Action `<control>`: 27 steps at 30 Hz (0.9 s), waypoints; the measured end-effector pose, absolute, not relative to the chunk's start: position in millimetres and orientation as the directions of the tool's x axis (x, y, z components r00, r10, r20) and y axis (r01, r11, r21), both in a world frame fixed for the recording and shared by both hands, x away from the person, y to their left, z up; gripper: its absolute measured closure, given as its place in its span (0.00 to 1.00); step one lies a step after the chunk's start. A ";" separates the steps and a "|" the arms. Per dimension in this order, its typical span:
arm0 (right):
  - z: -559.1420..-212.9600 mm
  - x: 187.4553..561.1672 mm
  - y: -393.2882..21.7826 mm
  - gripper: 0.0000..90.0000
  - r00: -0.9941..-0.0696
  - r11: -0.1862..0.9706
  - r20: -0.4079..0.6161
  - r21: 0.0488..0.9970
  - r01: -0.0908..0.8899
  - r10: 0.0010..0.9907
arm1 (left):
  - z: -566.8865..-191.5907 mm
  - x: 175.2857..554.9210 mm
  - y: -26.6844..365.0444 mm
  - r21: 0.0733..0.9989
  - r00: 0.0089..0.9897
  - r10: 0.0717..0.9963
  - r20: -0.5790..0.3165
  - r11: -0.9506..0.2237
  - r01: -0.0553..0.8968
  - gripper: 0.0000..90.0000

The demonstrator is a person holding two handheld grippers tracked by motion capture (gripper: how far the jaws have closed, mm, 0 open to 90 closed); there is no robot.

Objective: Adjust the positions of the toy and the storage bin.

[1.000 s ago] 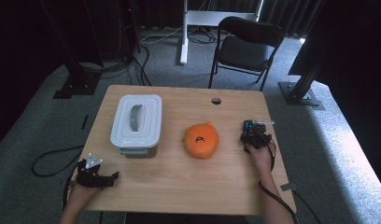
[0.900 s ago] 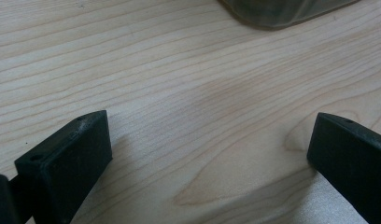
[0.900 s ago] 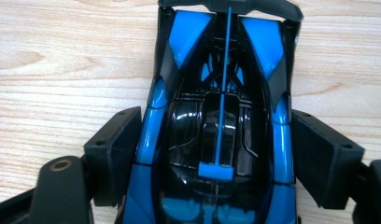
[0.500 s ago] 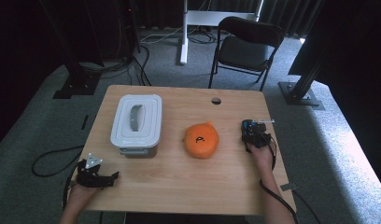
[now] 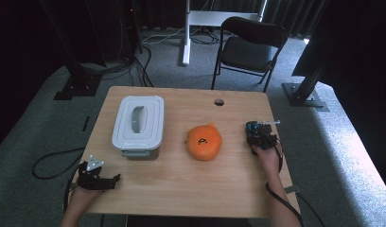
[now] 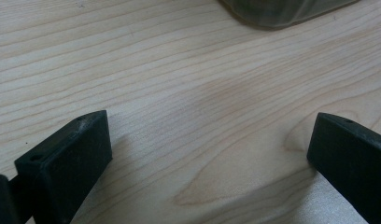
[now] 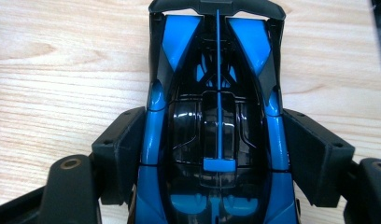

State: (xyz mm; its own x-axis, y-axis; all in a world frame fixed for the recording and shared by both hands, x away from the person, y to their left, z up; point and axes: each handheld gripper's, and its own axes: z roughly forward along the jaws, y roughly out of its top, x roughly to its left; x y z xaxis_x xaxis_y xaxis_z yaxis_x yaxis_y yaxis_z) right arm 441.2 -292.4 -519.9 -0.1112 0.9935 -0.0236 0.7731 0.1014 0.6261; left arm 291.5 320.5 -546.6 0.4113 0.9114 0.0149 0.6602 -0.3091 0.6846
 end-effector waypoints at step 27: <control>-487.2 375.1 -326.3 0.29 -0.091 0.088 -0.029 0.645 0.759 0.995 | -546.6 291.5 320.4 0.685 0.411 0.911 0.015 -0.309 0.660 0.00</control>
